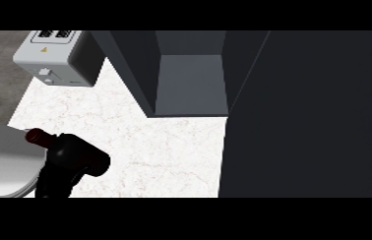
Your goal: Pick up the wine, place it into the cabinet and close the cabinet
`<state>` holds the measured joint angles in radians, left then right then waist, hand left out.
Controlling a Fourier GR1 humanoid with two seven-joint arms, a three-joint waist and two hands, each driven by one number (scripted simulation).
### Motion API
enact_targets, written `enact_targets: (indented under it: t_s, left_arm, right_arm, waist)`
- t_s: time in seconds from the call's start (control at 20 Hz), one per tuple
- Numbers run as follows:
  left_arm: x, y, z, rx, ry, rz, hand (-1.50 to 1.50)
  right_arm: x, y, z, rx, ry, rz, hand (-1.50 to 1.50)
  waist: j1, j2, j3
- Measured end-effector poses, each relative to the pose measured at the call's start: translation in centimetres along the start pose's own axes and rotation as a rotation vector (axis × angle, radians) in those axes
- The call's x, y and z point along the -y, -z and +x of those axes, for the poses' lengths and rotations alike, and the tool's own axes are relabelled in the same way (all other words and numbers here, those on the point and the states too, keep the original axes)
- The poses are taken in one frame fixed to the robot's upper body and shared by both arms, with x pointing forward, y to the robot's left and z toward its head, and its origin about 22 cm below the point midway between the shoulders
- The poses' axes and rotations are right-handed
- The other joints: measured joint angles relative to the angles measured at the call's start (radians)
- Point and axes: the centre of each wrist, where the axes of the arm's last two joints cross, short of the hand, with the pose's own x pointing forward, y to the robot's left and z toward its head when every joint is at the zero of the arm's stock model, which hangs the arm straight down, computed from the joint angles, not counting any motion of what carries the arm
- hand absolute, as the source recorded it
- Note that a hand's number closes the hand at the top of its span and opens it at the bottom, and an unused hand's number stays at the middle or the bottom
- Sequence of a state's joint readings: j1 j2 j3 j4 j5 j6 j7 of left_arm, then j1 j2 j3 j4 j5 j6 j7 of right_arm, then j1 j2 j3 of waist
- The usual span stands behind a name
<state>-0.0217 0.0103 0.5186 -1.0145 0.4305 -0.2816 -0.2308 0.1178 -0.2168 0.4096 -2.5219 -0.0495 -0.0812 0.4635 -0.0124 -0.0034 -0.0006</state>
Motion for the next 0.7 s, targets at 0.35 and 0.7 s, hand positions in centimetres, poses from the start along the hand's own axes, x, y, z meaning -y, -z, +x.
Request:
enact_targets:
  t_s: [0.35,0.7]
  left_arm:
    - [1.3,0.8,-1.5,0.005,-0.045,-0.021,-1.5]
    - [2.5,1.3,-1.7,0.024,-0.046,-0.048,1.5]
  right_arm:
    - [0.0,-0.2,-0.1,0.001,0.008,-0.008,-1.5]
    - [0.0,-0.2,0.0,-0.003,0.0,-0.003,-1.5]
  waist:
    - [-0.003,0.0,0.0]
    - [0.0,0.0,0.0]
